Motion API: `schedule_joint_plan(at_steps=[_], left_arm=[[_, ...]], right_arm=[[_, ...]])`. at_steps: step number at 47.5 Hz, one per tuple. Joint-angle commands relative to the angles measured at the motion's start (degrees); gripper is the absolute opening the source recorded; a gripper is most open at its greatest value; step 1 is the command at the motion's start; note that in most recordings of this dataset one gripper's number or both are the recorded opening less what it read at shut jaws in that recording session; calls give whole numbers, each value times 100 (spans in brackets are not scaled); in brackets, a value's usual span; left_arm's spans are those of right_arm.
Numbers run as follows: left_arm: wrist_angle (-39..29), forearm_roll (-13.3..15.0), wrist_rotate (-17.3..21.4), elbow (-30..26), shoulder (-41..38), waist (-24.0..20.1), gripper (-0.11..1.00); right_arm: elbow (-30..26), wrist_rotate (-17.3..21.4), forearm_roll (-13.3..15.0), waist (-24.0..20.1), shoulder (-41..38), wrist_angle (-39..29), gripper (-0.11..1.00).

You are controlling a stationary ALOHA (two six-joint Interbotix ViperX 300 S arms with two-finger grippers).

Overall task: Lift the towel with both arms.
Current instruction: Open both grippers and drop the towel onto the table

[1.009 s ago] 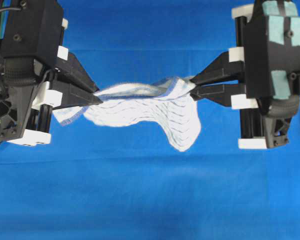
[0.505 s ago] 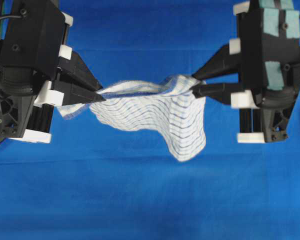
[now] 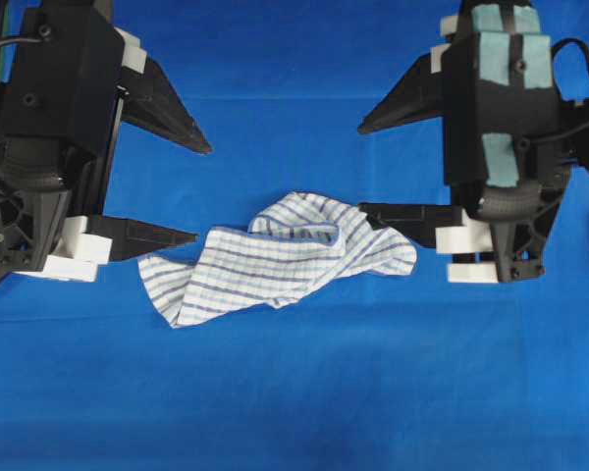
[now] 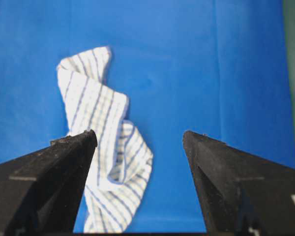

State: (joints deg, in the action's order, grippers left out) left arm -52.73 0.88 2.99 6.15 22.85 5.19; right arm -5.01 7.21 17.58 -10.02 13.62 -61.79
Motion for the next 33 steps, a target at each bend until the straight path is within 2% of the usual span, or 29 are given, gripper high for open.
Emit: schedule_joint_plan(at_steps=[1,5,14,24,33], left_arm=[[97,9,-18,18,62,62,89],[237,9,-18,237,26,149,89],[932,26,-26,1151,-53,334,89],[1995,44,-141,2329,-35,492,89],[2769,44,-246,3085,-105,519,89]], right_arm=[[-9,18,-9,9,35,18,69],[176,79,-44,-26,18,44,69],[870,360,-97,-70,-35,360,69],[1793,791,-149,-141,-44,1151,69],[2566,1125,-149,-149,-105,1907,69]])
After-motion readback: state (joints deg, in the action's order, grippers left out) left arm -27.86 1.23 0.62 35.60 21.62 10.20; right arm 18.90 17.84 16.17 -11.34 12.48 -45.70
